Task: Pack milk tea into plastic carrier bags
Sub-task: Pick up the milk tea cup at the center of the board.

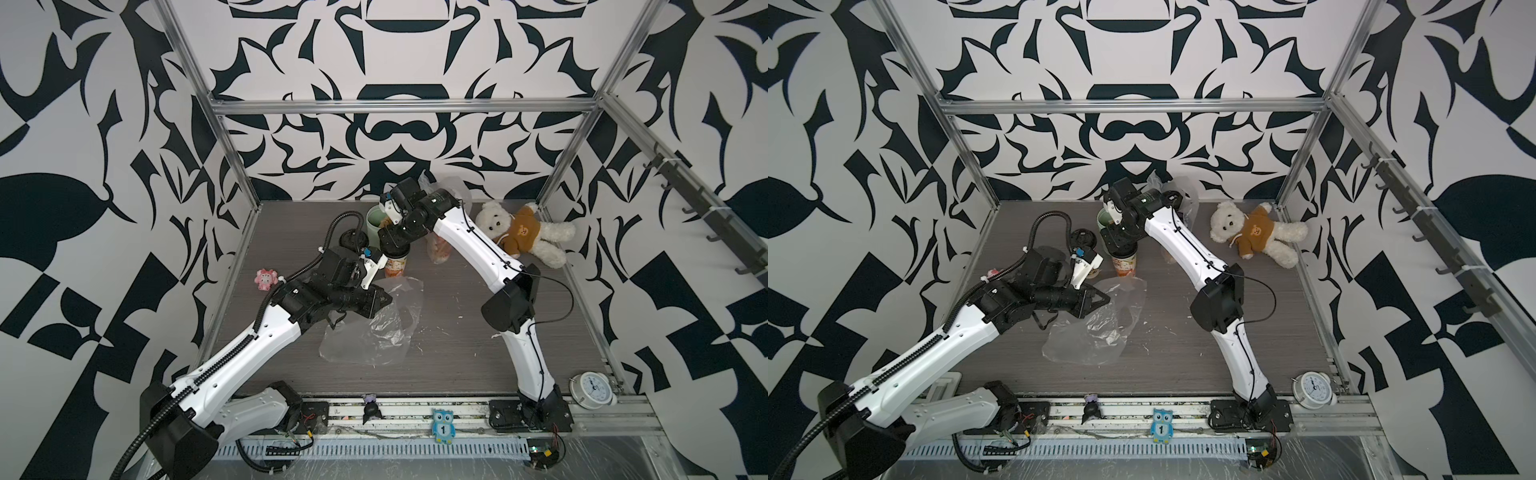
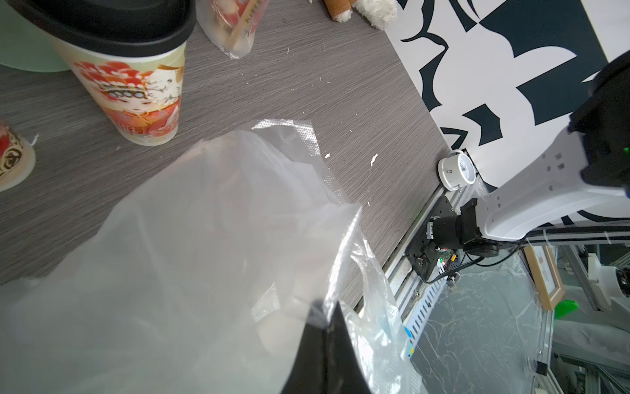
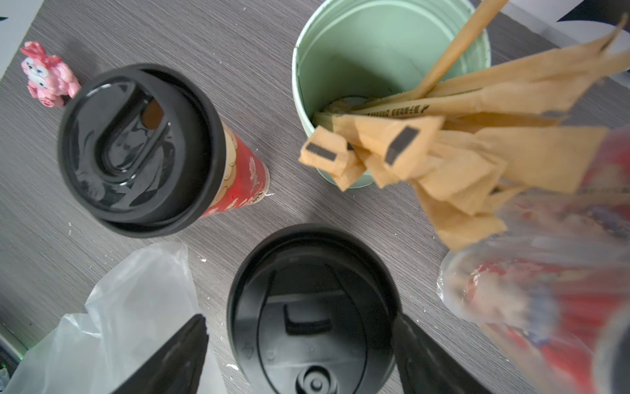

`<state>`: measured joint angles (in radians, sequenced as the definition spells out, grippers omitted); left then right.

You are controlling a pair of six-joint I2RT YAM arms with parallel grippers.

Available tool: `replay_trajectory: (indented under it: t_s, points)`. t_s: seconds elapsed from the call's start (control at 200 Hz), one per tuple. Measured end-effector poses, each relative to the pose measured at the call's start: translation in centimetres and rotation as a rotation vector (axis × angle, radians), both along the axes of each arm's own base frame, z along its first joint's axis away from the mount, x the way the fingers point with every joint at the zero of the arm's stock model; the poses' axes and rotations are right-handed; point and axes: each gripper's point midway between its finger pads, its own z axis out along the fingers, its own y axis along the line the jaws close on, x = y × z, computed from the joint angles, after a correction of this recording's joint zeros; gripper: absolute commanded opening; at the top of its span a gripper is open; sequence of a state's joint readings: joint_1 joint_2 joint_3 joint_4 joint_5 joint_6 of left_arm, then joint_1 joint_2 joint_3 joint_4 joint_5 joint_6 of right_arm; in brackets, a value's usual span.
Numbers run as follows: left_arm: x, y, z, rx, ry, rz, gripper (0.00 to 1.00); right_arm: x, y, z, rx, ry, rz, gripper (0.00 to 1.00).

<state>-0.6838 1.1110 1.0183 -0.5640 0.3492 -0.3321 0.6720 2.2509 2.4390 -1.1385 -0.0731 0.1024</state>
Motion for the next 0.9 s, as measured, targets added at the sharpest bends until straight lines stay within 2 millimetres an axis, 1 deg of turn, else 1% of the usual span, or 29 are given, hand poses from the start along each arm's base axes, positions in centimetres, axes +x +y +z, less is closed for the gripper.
replay_trajectory:
  t_s: [0.31,0.54,0.64,0.77,0.9]
  points:
    - [0.2,0.3,-0.2,0.002,0.003,0.010,0.00,-0.2,-0.1,0.0,-0.026,-0.007,-0.004,0.85]
    - [0.1,0.4,-0.4,0.003,0.006,0.011,0.00,-0.3,0.3,1.0,-0.042,-0.049,0.000,0.86]
    - [0.0,0.4,-0.5,0.003,0.009,0.009,0.00,-0.3,0.2,1.2,-0.051,-0.055,-0.002,0.87]
    - [0.0,0.4,-0.5,0.002,0.010,0.007,0.00,-0.2,0.1,0.6,-0.071,-0.051,-0.003,0.88]
    - [-0.1,0.3,-0.5,0.000,0.011,0.005,0.00,0.0,-0.2,-0.6,-0.107,-0.041,-0.006,0.89]
